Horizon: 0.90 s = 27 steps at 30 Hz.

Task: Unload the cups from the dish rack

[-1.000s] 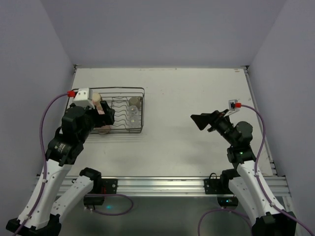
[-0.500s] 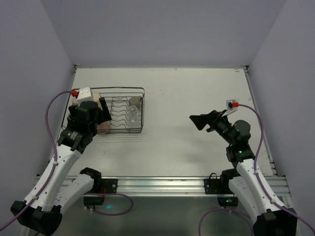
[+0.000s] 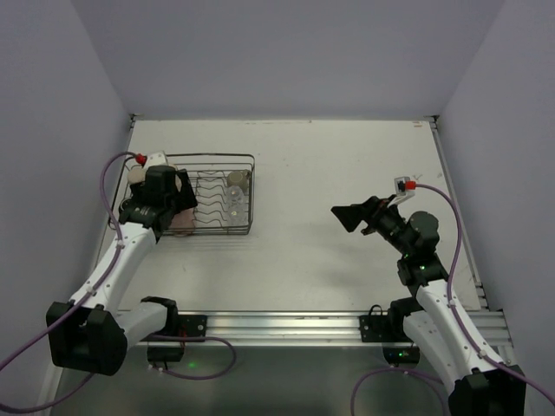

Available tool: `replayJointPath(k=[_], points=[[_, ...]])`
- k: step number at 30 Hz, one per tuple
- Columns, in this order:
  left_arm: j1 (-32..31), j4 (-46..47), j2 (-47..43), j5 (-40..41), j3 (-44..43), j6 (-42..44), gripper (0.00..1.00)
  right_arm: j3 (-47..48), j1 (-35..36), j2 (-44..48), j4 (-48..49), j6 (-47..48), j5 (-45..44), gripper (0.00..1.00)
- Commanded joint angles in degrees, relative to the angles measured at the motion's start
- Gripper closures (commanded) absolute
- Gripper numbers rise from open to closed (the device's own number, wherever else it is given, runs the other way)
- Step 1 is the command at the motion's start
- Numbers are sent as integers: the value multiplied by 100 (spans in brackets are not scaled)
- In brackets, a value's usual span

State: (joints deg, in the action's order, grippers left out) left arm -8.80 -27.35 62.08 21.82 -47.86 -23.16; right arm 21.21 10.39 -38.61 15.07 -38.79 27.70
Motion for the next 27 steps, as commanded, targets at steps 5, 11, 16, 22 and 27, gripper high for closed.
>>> replayJointPath(k=[5, 11, 16, 22, 27], points=[[98, 248, 497, -539, 91, 57, 0, 225, 33, 55, 5, 152, -160, 1], [98, 248, 708, -504, 242, 13, 0, 243, 50, 46, -39, 161, -169, 1], [98, 266, 779, -513, 198, 30, 25, 243, 42, 73, -83, 196, -222, 1], [98, 327, 148, -451, 215, 92, 64, 243, 68, -15, -39, 187, -195, 1], [97, 354, -372, -591, 84, 241, 81, 261, 112, -103, -13, 196, -186, 1]])
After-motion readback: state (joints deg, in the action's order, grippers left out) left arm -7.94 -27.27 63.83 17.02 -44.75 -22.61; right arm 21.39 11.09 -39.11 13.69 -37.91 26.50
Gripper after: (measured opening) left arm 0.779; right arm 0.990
